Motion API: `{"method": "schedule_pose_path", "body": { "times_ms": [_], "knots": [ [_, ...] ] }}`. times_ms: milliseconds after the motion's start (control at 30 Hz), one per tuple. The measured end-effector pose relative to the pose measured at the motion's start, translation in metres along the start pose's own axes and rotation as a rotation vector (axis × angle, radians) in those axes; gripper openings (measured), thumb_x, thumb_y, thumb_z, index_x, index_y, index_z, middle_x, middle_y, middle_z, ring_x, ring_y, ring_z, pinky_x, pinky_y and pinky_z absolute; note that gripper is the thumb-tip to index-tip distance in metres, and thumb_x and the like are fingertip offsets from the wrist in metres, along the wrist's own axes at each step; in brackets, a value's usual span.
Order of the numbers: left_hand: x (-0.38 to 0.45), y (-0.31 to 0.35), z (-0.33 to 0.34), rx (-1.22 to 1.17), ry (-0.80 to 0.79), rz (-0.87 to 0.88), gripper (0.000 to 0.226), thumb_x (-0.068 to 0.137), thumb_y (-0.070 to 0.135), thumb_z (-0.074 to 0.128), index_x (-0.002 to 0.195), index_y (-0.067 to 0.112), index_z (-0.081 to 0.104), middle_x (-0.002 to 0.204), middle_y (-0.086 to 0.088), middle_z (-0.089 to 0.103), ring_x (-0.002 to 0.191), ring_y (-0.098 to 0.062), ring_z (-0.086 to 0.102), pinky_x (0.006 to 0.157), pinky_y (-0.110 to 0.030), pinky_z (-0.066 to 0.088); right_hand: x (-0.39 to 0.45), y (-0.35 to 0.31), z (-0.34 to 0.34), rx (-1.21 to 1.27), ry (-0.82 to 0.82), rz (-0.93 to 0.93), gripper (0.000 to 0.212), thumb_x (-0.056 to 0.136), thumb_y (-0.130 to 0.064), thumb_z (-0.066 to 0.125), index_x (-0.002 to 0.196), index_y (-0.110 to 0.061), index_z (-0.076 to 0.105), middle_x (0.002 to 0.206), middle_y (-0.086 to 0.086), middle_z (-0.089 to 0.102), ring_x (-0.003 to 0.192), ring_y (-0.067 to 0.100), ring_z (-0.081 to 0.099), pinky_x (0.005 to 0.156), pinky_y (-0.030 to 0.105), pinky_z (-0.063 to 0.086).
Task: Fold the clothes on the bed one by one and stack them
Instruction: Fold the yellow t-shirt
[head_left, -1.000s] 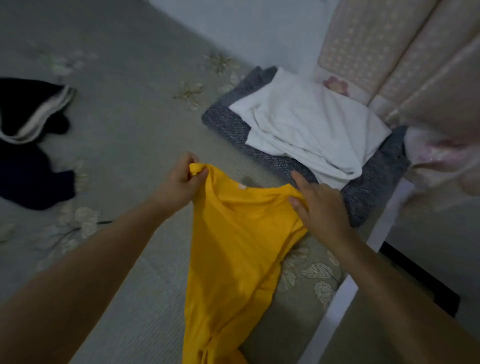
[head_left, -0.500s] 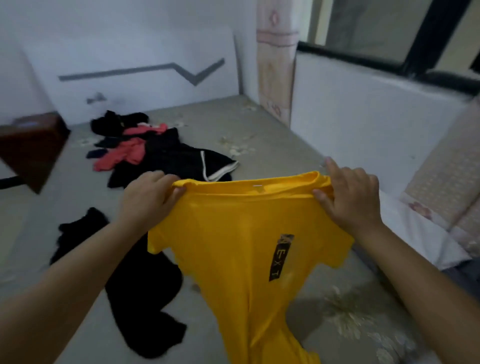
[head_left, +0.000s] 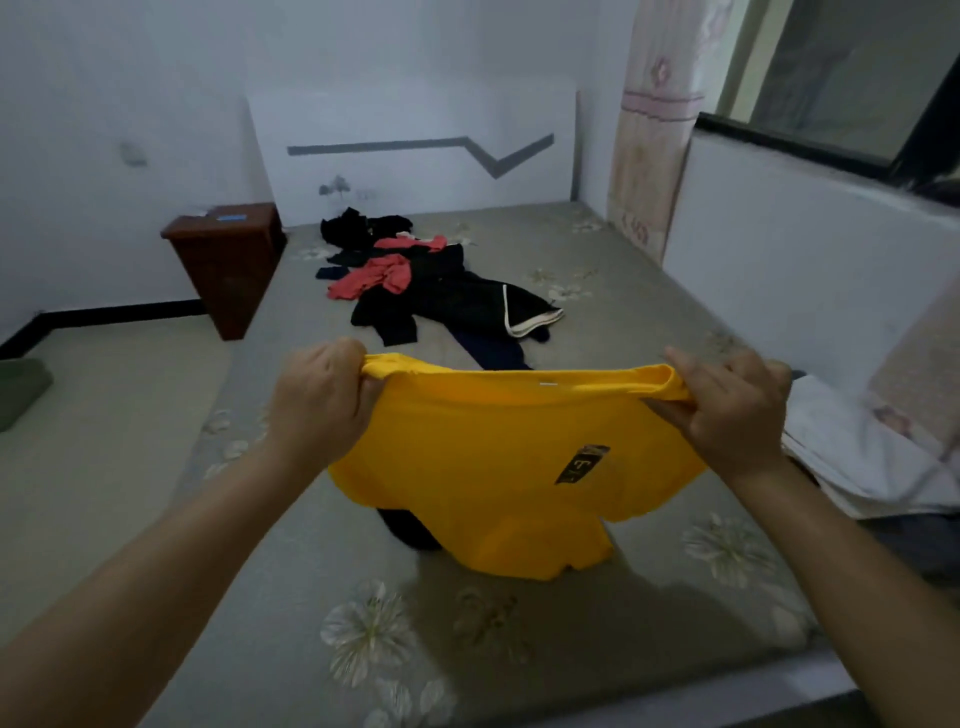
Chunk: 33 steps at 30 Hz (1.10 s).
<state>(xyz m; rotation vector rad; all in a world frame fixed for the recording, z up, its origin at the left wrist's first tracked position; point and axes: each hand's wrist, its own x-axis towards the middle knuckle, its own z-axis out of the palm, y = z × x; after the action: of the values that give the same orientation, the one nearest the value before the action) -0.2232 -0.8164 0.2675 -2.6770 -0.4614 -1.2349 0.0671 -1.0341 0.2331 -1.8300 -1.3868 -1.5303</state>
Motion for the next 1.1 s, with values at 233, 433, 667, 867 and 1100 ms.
{"method": "schedule_pose_path", "body": {
  "times_ms": [233, 433, 667, 867, 1100],
  "knots": [
    [0.031, 0.02, -0.04, 0.077, 0.292, -0.019, 0.046, 0.097, 0.048, 0.018, 0.086, 0.007, 0.036, 0.068, -0.018, 0.048, 0.066, -0.021, 0.029, 0.057, -0.032, 0.018, 0.066, 0.017, -0.05, 0.035, 0.149, 0.128, 0.06, 0.092, -0.058, 0.029, 0.084, -0.006, 0.058, 0.055, 0.015, 0.059, 0.068, 0.02, 0.037, 0.062, 0.033, 0.021],
    [0.102, 0.011, -0.021, 0.171, -0.027, -0.296, 0.084, 0.078, 0.07, 0.011, 0.133, 0.01, 0.033, 0.104, -0.024, 0.05, 0.093, -0.036, 0.046, 0.075, -0.041, 0.035, 0.123, 0.054, -0.026, 0.001, -0.077, 0.104, 0.081, 0.085, -0.07, 0.02, 0.094, 0.001, 0.058, 0.07, 0.021, 0.063, 0.064, 0.034, 0.058, 0.067, 0.033, 0.034],
    [0.068, -0.008, 0.126, 0.199, -0.661, -0.483, 0.074, 0.089, 0.061, 0.017, 0.146, 0.021, -0.007, 0.129, -0.017, 0.037, 0.116, -0.03, 0.037, 0.089, -0.035, 0.032, 0.048, 0.052, 0.096, 0.06, -0.518, -0.009, 0.094, 0.084, -0.07, 0.004, 0.114, 0.0, 0.059, 0.081, 0.018, 0.065, 0.07, 0.035, 0.062, 0.062, 0.039, 0.047],
    [0.01, -0.014, 0.278, 0.243, -0.851, -0.561, 0.076, 0.086, 0.065, 0.012, 0.146, 0.023, -0.006, 0.124, -0.012, 0.038, 0.108, -0.025, 0.039, 0.083, -0.031, 0.034, -0.065, 0.051, 0.229, 0.122, -0.928, -0.026, 0.09, 0.087, -0.066, 0.002, 0.114, -0.005, 0.061, 0.089, 0.016, 0.067, 0.071, 0.033, 0.065, 0.055, 0.038, 0.05],
    [-0.034, -0.019, 0.422, 0.236, -0.926, -0.699, 0.116, 0.057, 0.074, -0.033, 0.145, 0.021, 0.021, 0.104, -0.015, 0.051, 0.091, -0.028, 0.046, 0.067, -0.031, 0.025, -0.179, 0.054, 0.357, 0.251, -1.194, 0.019, 0.086, 0.089, -0.063, 0.002, 0.115, -0.005, 0.06, 0.095, 0.016, 0.068, 0.074, 0.032, 0.066, 0.054, 0.037, 0.05]
  ]
}}
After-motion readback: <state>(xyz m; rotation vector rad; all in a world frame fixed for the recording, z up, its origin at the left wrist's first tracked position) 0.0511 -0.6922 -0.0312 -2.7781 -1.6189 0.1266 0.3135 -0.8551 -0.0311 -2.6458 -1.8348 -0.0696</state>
